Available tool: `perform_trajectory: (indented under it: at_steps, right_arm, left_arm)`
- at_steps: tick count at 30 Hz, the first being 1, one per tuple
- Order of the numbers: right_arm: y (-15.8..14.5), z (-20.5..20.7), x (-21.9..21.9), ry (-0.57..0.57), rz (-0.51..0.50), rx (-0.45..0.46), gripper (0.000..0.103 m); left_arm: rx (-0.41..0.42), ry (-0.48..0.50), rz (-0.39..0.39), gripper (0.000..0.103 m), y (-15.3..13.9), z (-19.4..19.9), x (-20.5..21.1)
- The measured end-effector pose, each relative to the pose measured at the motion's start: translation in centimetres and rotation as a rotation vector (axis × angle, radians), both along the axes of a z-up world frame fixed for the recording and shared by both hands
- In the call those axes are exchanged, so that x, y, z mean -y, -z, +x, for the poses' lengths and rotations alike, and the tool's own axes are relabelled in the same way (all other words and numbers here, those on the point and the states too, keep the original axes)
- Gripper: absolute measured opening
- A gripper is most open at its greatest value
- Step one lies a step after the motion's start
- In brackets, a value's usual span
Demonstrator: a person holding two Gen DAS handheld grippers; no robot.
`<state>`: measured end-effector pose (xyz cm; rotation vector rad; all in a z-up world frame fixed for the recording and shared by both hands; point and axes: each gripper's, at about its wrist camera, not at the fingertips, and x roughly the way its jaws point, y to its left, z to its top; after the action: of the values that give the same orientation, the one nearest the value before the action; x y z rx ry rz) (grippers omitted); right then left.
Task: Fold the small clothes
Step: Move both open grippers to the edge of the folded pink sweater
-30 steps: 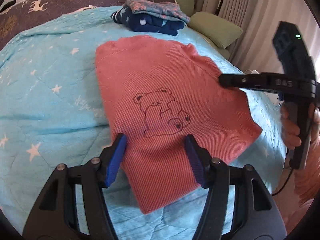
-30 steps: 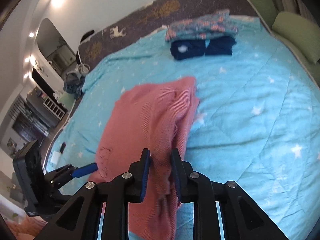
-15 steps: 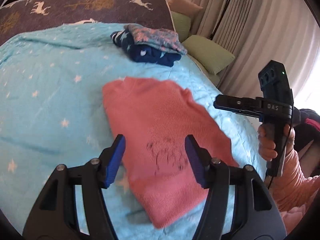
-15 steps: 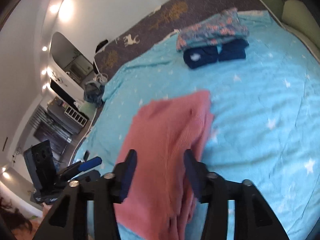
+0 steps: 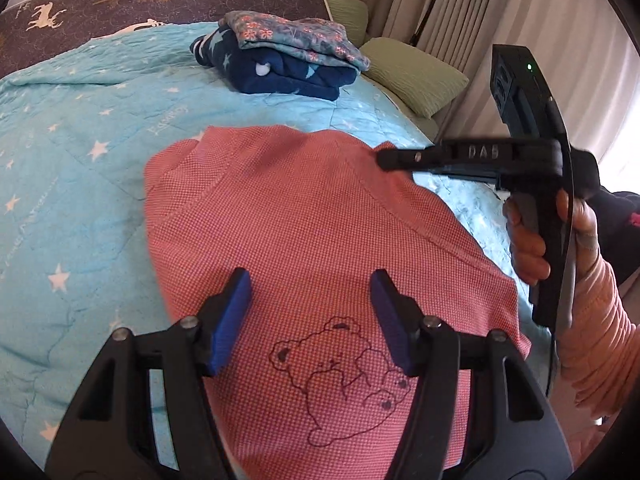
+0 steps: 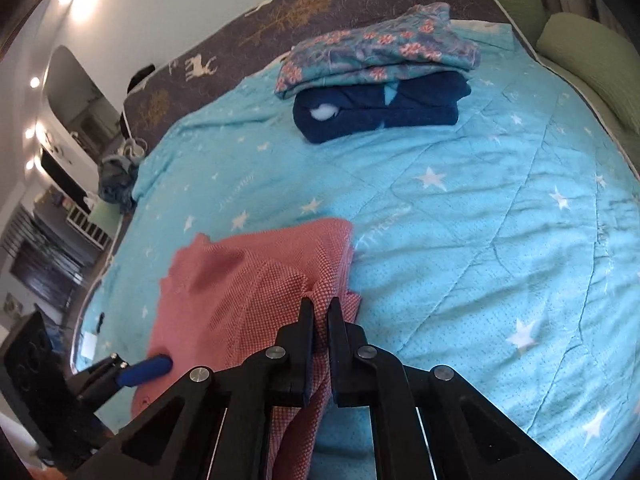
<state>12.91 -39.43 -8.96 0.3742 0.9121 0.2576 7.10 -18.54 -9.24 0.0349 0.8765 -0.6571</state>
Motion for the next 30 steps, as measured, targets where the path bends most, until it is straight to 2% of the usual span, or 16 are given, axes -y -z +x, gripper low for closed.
perform_trajectory:
  at_steps: [2,5,7,9,11,13,14,15,17,18,20,21,24,28,29,30]
  right_arm:
    - [0.4,0.4,1.5,0.033,0.051,-0.006,0.005]
    - [2.5,1.1,3.0,0.045,0.099,-0.096,0.016]
    - [1.9,0.0,3.4,0.058,0.117,-0.074,0.018]
    - [0.0,-2.2,3.2,0.046,0.097,-0.013,0.018]
    - [-1.7,-4.4,2.6,-0.010,0.126,0.046,0.018]
    - [-2.9,-7.2,1.1,-0.147,0.202,0.081,0.018]
    - [-2.8,-7.9,0.2,-0.198,0.206,0.053,0.018]
    - [-2.2,-8.4,-0.6,-0.214,0.164,0.004,0.018]
    - [-0.2,-8.8,-1.2,-0.147,0.019,-0.089,0.015]
    - [0.5,-8.8,-1.0,-0.118,-0.002,-0.108,0.018]
    - [1.9,-9.2,0.5,-0.019,0.064,-0.154,0.039]
    - [2.0,-9.5,1.1,0.012,0.116,-0.163,0.039]
    - [1.0,-10.9,0.9,0.027,0.098,-0.126,0.039]
    - [-0.6,-12.5,1.0,0.002,0.062,-0.075,0.040]
    - [-1.0,-12.8,1.1,0.000,0.074,-0.061,0.044]
    - [-1.1,-12.8,1.2,0.002,0.085,-0.054,0.055]
  left_arm:
    - [0.004,0.002,-0.007,0.064,0.1,-0.1,-0.1]
    - [0.018,-0.005,-0.006,0.064,0.1,-0.3,0.0]
    - [0.027,-0.009,0.003,0.064,0.0,-0.6,0.0]
    - [0.030,-0.017,0.011,0.064,-0.2,-0.8,0.0]
    - [0.031,-0.026,0.015,0.064,-0.4,-1.0,0.1]
    - [0.029,-0.032,0.018,0.064,-0.6,-1.1,0.0]
    - [0.026,-0.038,0.020,0.064,-0.7,-1.2,0.0]
    - [0.023,-0.046,0.019,0.064,-0.8,-1.3,-0.1]
    - [0.018,-0.059,0.008,0.064,-1.2,-1.7,-0.4]
    - [0.016,-0.067,0.007,0.064,-1.3,-1.9,-0.4]
    - [0.021,-0.088,0.026,0.064,-1.6,-2.4,-0.5]
    - [0.025,-0.092,0.031,0.065,-1.7,-2.7,-0.5]
    - [0.033,-0.102,0.041,0.073,-2.2,-3.5,-0.7]
    - [0.043,-0.123,0.050,0.075,-2.4,-4.1,-1.2]
    - [0.037,-0.130,0.052,0.075,-2.4,-4.0,-1.3]
    - [0.027,-0.143,0.054,0.075,-2.2,-3.9,-1.5]
